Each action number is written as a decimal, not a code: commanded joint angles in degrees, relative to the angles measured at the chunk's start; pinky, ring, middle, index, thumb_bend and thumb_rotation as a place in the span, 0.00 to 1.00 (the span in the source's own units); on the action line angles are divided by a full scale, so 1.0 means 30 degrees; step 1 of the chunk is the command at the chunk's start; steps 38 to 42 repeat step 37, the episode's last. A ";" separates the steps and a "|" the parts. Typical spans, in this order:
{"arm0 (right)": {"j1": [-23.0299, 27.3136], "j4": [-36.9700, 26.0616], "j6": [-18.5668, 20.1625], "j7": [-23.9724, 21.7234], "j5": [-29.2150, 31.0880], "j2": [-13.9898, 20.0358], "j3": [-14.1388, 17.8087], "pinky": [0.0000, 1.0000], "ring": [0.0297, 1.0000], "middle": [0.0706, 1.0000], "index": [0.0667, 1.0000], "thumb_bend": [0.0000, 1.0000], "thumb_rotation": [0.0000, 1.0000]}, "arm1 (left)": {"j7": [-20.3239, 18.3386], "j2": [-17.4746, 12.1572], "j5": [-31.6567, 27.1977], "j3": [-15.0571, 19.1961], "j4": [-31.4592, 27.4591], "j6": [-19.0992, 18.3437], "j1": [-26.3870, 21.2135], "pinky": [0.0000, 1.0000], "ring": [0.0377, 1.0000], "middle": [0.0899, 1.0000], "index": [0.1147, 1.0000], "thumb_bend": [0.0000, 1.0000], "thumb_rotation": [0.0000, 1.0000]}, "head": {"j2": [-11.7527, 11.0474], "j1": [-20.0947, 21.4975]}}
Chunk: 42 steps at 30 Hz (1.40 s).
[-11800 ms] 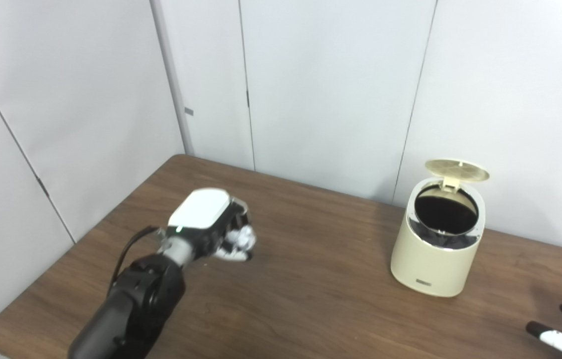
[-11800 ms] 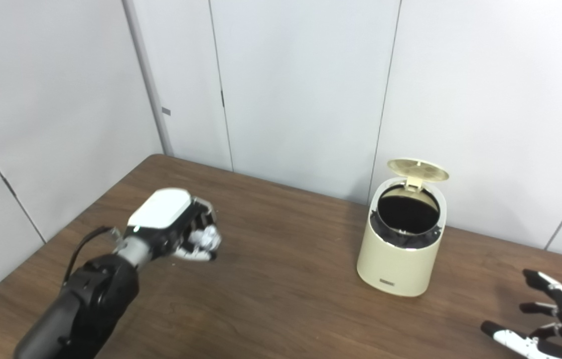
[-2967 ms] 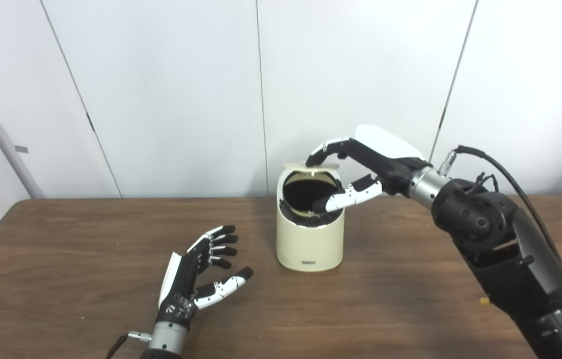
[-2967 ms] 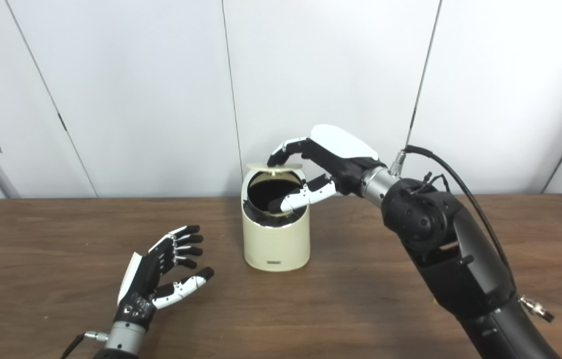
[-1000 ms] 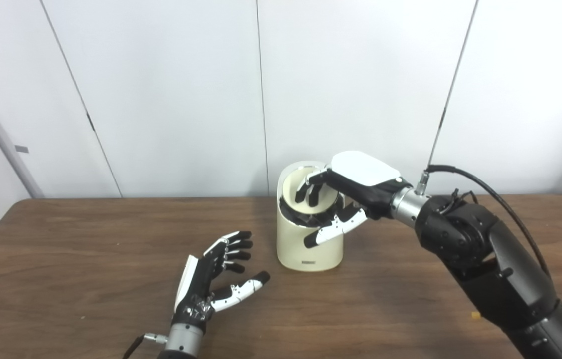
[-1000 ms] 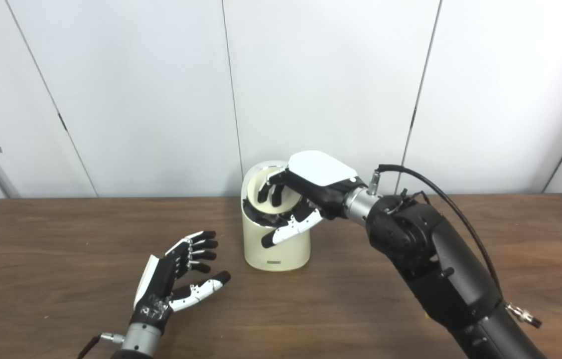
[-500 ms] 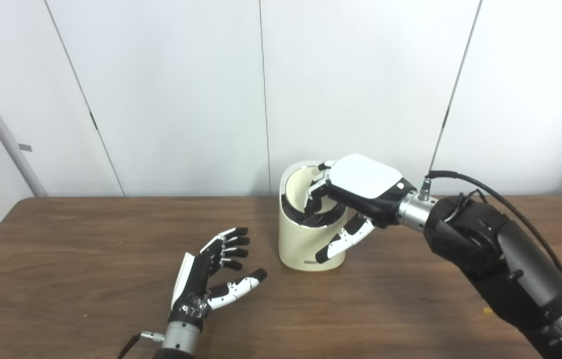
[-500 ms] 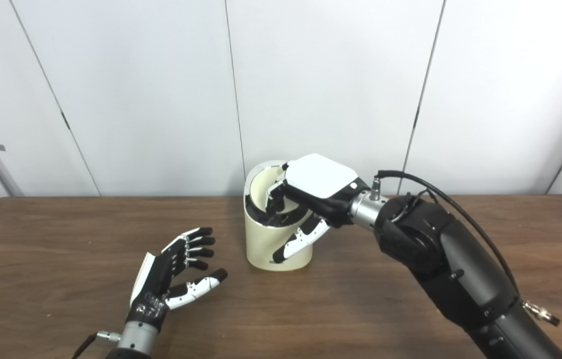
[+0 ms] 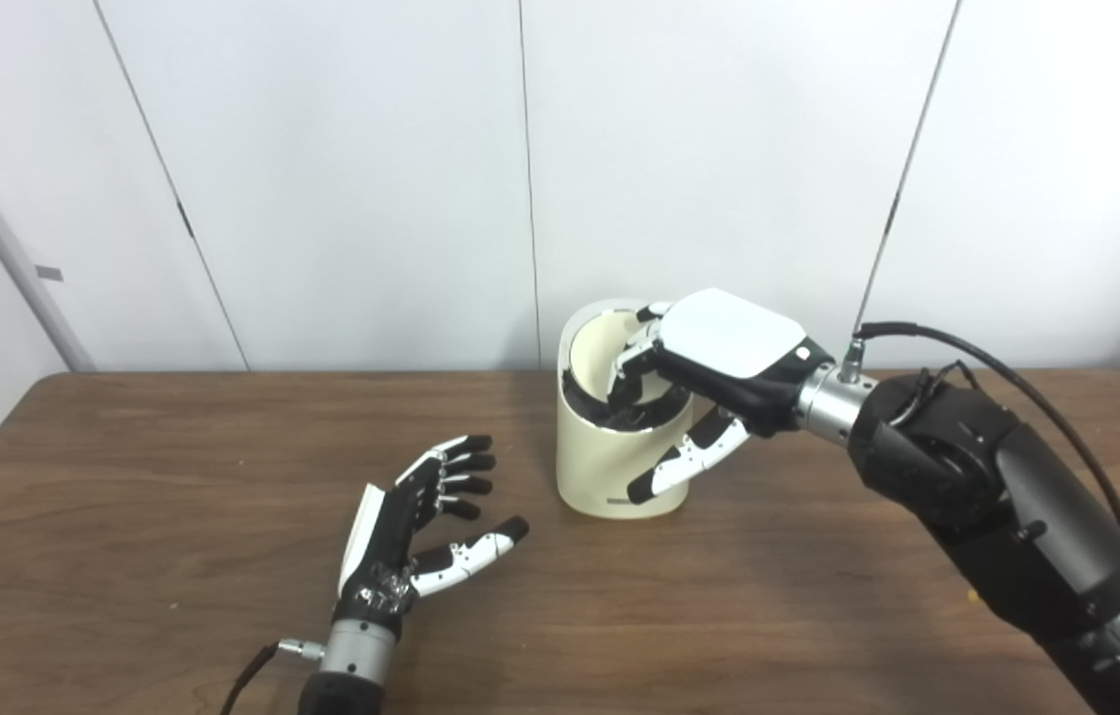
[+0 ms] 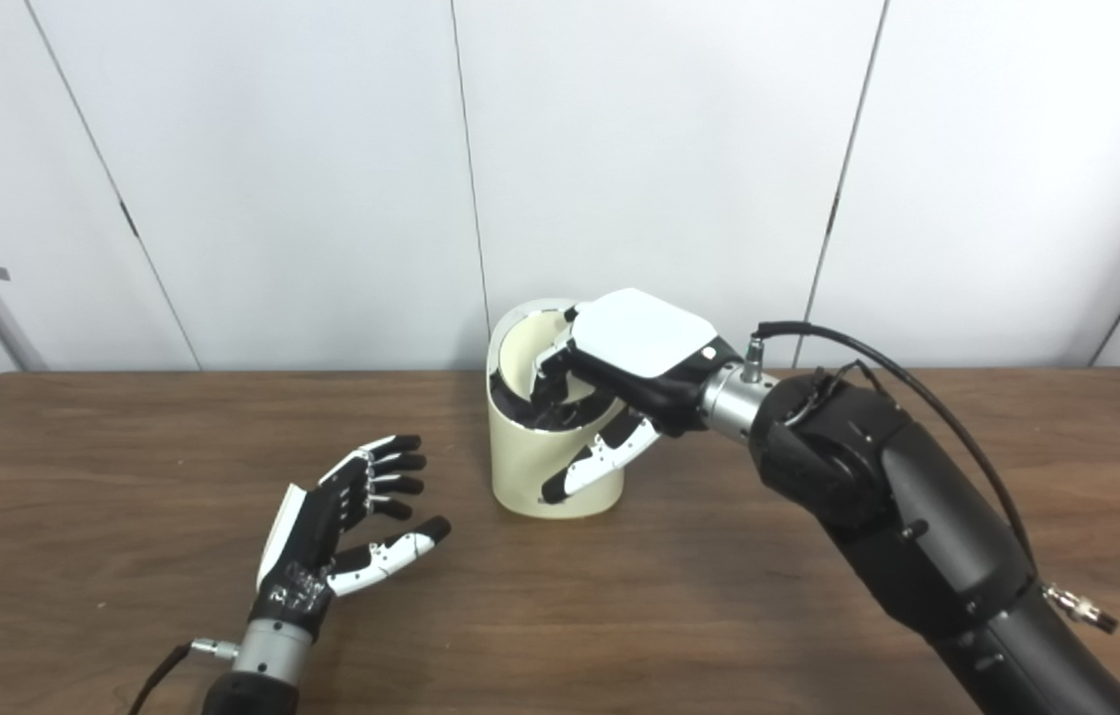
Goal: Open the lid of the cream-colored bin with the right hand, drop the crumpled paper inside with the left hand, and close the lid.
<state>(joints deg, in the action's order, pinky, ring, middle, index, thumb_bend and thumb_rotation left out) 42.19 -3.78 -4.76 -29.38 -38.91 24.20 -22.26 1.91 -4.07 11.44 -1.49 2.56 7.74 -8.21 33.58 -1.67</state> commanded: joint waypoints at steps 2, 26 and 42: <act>0.0563 -0.0811 0.1930 -0.0239 0.1616 -0.0574 0.1524 0.80 0.82 0.69 0.68 0.64 0.54 | 0.0042 -0.0123 0.0002 0.0008 -0.0548 0.0143 -0.0394 0.61 0.68 0.73 0.77 0.76 0.21 | 0.0004 0.0001; -0.5271 -0.2678 0.4147 0.3148 0.6335 -0.1110 0.6874 0.69 0.82 0.90 0.90 0.73 0.26 | -0.0207 -0.0659 -0.0297 0.0024 -0.0415 0.0471 -0.0555 0.59 0.68 0.73 0.76 0.75 0.18 | -0.0172 0.0550; -0.7793 -0.2146 0.3194 0.5405 0.6709 -0.2036 0.6829 0.71 0.83 0.90 0.91 0.73 0.34 | -0.0375 -0.0992 -0.0588 0.0050 0.0083 0.0903 -0.0897 0.57 0.66 0.73 0.76 0.73 0.16 | -0.0296 0.1325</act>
